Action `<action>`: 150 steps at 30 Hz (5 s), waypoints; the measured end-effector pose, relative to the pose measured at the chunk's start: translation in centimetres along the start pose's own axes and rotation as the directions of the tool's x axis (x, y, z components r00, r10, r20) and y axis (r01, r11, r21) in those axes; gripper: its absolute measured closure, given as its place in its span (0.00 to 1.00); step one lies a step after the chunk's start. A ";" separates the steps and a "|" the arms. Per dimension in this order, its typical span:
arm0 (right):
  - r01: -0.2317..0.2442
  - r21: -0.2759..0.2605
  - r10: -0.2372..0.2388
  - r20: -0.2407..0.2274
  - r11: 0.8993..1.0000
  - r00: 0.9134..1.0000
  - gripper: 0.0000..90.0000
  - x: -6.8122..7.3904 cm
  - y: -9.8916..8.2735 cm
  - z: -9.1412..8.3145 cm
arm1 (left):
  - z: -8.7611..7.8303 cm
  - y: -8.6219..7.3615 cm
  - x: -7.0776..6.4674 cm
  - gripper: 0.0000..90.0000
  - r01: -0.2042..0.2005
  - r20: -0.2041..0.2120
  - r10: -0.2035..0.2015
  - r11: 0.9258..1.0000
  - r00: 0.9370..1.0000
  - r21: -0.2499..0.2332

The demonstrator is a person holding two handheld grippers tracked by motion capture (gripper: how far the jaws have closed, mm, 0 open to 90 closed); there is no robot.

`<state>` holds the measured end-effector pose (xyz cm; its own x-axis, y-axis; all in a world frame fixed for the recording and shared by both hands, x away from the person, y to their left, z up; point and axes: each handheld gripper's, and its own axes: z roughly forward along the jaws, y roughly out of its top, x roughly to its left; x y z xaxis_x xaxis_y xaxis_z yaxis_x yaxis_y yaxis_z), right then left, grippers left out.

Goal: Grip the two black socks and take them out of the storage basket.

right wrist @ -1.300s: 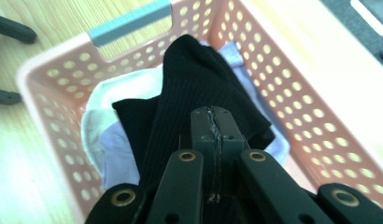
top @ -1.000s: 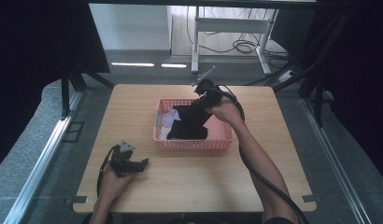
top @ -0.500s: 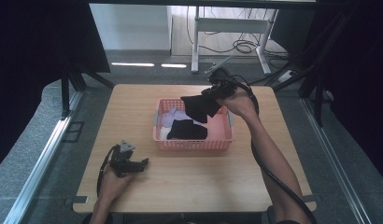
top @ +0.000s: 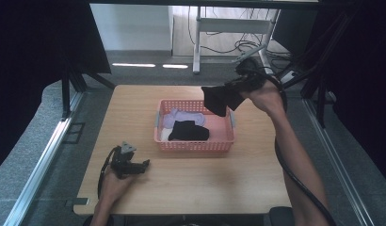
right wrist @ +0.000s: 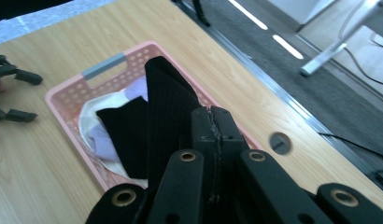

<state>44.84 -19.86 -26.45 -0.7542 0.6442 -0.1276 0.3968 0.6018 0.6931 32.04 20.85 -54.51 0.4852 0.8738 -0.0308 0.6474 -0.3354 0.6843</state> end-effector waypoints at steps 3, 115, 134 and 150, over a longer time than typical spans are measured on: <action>-0.015 -0.001 0.015 0.025 1.000 1.000 1.00 -1.0 -0.6 -1.5 | 0.0 0.0 0.0 0.15 0.001 0.001 -0.001 1.000 1.000 0.000; 0.138 0.342 -0.051 -0.249 0.929 0.967 0.96 6.7 -6.5 22.8 | 0.0 0.0 0.0 0.15 0.001 0.001 -0.001 1.000 1.000 -0.001; 0.112 0.186 -0.071 -0.214 0.976 0.974 0.96 5.6 -2.5 15.5 | 0.0 0.0 0.0 0.14 0.003 -0.001 -0.003 1.000 1.000 -0.007; 0.071 0.141 -0.052 -0.135 0.987 0.989 0.96 3.3 -1.0 10.0 | 0.0 0.0 0.0 0.14 0.001 -0.001 -0.001 1.000 1.000 -0.005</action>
<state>47.25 -13.61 -34.68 -0.8376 0.5423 -0.0661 0.4120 0.7066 0.5754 32.04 20.81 -54.54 0.4838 0.8747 -0.0304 0.6449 -0.3328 0.6880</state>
